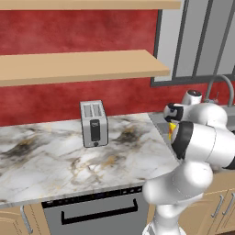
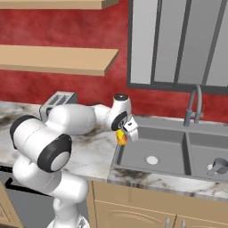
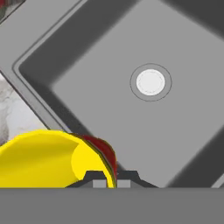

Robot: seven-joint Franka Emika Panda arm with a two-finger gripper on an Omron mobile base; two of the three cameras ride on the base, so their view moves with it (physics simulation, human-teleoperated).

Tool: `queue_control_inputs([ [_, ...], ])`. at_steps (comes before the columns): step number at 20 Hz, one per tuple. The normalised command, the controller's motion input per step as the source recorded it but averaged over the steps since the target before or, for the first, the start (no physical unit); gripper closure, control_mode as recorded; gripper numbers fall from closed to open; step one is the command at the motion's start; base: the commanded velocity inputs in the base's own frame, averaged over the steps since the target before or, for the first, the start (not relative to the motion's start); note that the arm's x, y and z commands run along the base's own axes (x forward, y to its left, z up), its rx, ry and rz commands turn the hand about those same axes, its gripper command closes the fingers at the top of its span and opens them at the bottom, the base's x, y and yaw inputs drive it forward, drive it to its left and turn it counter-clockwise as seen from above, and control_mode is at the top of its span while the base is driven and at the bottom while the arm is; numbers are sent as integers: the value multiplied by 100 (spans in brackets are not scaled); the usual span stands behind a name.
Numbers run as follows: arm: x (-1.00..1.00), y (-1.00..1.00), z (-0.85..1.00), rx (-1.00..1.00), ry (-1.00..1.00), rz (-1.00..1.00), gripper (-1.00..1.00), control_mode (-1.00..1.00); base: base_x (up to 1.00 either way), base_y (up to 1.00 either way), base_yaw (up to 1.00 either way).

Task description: Move any existing items from the left basin to the right basin for drying. Then move the cup from the counter to the left basin of the sink for washing.

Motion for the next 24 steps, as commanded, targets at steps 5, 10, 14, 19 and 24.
queue_control_inputs([
  [5, 0, -38, -15, 0, 0, -4, 100, -100, 0, 0, 0],
  [10, 1, -36, -31, 0, -5, -1, 100, -100, 0, 0, 0],
  [14, 4, -30, -37, 0, -8, 0, 100, -100, 0, 0, 0],
  [19, 11, -30, -29, 0, -3, 0, 100, -100, 0, 0, 0],
  [24, 21, -24, -23, 2, -1, 0, 100, -100, 0, 0, 0],
])
